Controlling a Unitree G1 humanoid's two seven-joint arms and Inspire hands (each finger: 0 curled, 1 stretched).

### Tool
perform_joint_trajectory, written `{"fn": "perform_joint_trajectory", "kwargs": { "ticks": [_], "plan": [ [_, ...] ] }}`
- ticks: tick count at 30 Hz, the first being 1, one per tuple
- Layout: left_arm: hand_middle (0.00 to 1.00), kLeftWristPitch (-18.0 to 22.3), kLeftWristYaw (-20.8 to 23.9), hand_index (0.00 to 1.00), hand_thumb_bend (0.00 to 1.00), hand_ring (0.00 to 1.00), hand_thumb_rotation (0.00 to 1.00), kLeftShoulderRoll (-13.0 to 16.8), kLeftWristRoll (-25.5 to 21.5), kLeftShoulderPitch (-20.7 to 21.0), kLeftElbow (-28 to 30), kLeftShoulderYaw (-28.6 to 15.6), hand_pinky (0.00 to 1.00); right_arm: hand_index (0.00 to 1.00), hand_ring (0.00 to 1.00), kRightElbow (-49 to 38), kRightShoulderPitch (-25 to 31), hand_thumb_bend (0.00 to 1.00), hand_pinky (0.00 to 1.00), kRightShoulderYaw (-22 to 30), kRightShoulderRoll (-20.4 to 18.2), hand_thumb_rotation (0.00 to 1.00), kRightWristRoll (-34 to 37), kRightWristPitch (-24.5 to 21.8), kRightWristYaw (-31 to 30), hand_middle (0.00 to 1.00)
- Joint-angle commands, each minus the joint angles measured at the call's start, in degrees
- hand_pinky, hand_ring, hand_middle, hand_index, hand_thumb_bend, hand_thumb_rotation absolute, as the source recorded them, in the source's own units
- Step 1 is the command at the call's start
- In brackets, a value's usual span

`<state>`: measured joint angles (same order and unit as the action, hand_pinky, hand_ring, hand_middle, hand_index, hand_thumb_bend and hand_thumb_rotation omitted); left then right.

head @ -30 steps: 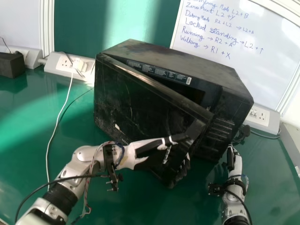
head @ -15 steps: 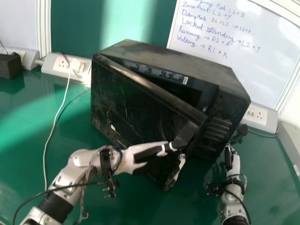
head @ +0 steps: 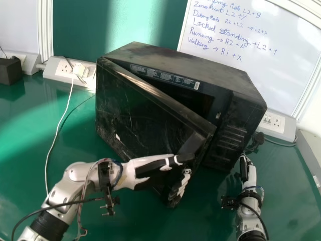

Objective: Open the door of oven

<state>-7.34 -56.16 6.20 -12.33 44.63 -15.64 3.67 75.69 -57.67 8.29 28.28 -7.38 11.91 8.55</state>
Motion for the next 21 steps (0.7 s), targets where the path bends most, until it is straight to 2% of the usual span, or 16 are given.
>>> {"fn": "perform_joint_trajectory", "kwargs": {
  "ticks": [1,5,10,13,17,21],
  "plan": [
    [0.08,3.6,-3.04,0.08,0.72,0.04,0.94,-1.76,-4.49,1.81,4.95,1.13,0.0,0.94,0.9,1.07,0.26,0.67,0.83,-0.62,-1.29,1.0,-0.65,-1.92,-1.13,0.94],
    [0.09,2.11,-3.94,0.09,0.75,0.04,0.92,-0.75,-5.63,1.22,6.23,1.09,0.01,0.93,0.88,1.06,0.07,0.67,0.78,-0.73,-1.37,1.0,-0.76,-2.13,-0.68,0.93],
    [0.1,0.04,-4.09,0.1,0.8,0.05,0.93,1.29,-6.1,0.73,8.67,1.42,0.02,0.96,0.91,1.11,0.23,0.67,0.83,0.33,-1.45,1.0,0.42,-1.33,-1.69,0.95],
    [0.1,-2.68,-5.22,0.1,0.79,0.05,0.9,1.75,-8.01,1.11,8.85,1.06,0.01,0.93,0.88,1.11,0.33,0.68,0.8,-0.13,-1.36,1.0,-0.39,-1.15,-1.13,0.93],
    [0.1,-1.02,-4.26,0.1,0.79,0.06,0.91,2.65,-7.06,-0.35,11.29,1.22,0.02,0.93,0.88,1.17,0.26,0.69,0.8,0.14,-1.39,1.0,-0.19,-1.73,-1.16,0.93],
    [0.09,-1.95,-4.52,0.1,0.8,0.05,0.95,3.96,-7.17,-0.99,13.26,1.68,0.02,0.95,0.89,1.15,0.11,0.69,0.8,0.01,-1.42,1.0,-0.37,-1.97,-0.88,0.94]
  ]
}}
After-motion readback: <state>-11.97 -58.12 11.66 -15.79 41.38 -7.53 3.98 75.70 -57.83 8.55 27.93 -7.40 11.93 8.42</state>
